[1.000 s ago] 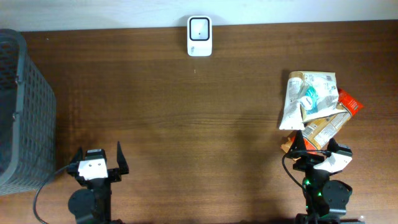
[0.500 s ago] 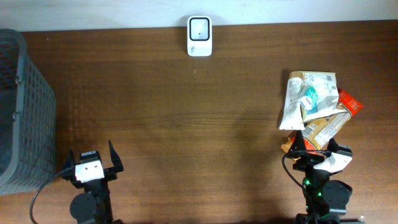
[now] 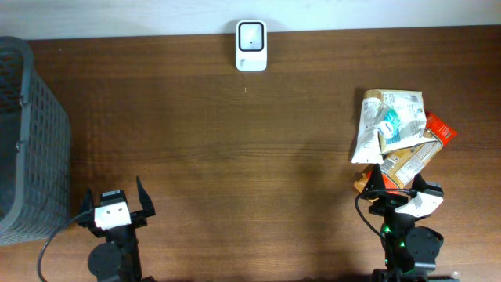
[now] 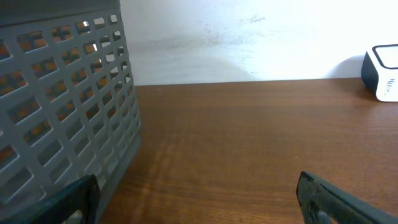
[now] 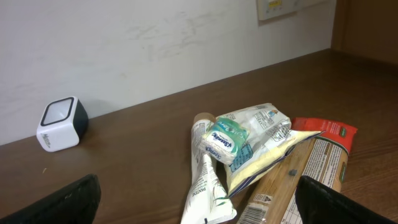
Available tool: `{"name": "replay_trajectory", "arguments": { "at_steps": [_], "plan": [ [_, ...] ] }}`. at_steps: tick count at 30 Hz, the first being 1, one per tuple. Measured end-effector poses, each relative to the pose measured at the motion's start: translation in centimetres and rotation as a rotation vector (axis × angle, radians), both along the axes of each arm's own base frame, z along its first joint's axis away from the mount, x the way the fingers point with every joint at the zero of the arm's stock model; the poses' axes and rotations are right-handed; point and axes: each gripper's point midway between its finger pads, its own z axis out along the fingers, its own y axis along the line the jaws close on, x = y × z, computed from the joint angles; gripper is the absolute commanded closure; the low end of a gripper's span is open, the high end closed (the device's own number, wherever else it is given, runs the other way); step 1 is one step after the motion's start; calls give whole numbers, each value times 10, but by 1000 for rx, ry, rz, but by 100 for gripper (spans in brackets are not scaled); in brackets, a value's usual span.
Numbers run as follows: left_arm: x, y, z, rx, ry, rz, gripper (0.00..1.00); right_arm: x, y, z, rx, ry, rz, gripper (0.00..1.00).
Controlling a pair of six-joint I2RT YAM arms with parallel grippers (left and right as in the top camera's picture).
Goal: Scan the item barcode
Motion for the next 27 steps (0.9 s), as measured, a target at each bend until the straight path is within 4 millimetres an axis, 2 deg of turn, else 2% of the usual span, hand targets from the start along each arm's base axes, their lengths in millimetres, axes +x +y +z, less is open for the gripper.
{"name": "replay_trajectory", "arguments": {
  "at_steps": [27],
  "plan": [
    [0, 0, 0, 0, 0, 0, 1, 0, 0, 0, 0, 0, 0, 1]
  ]
}}
